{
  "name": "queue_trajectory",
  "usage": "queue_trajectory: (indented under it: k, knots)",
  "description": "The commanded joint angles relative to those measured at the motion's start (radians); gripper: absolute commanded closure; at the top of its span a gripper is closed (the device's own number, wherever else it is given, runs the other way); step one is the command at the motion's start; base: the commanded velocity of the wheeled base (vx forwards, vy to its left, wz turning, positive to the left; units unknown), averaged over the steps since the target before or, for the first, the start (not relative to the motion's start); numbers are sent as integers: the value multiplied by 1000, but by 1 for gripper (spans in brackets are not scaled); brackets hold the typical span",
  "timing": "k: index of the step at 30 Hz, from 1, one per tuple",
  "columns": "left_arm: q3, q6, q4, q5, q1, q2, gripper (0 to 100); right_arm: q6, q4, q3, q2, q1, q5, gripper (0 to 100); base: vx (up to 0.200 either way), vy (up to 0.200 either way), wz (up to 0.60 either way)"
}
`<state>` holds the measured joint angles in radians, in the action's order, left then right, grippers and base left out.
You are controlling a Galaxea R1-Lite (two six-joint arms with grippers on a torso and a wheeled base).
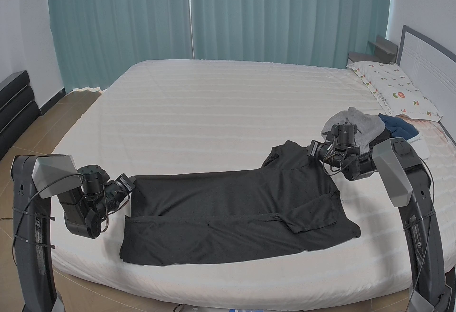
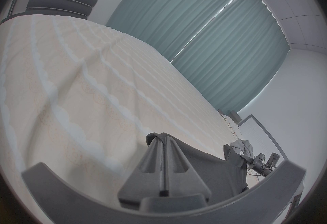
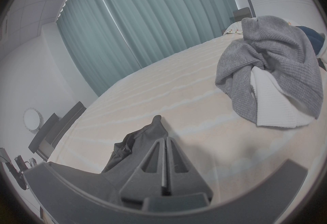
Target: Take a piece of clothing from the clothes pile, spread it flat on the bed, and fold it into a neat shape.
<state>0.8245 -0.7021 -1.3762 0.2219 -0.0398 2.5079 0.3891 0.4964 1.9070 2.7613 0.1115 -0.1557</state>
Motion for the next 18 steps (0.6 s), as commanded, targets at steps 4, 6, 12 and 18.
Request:
queue_trajectory:
  k: [4, 6, 12, 18]
  knots:
    - [-10, 1, -18, -4, -5, -4, 100, 36, 120, -151, -100, -38, -5, 100, 0, 0, 0]
    - [-10, 1, -18, -4, -5, -7, 100, 60, 149, -184, -120, -42, -7, 100, 0, 0, 0]
    - [-28, 1, -18, -7, -8, -46, 100, 88, 226, -325, -177, -46, -50, 100, 0, 0, 0]
    - [-38, 3, -32, -7, -29, -64, 100, 103, 269, -335, -181, -46, -50, 100, 0, 0, 0]
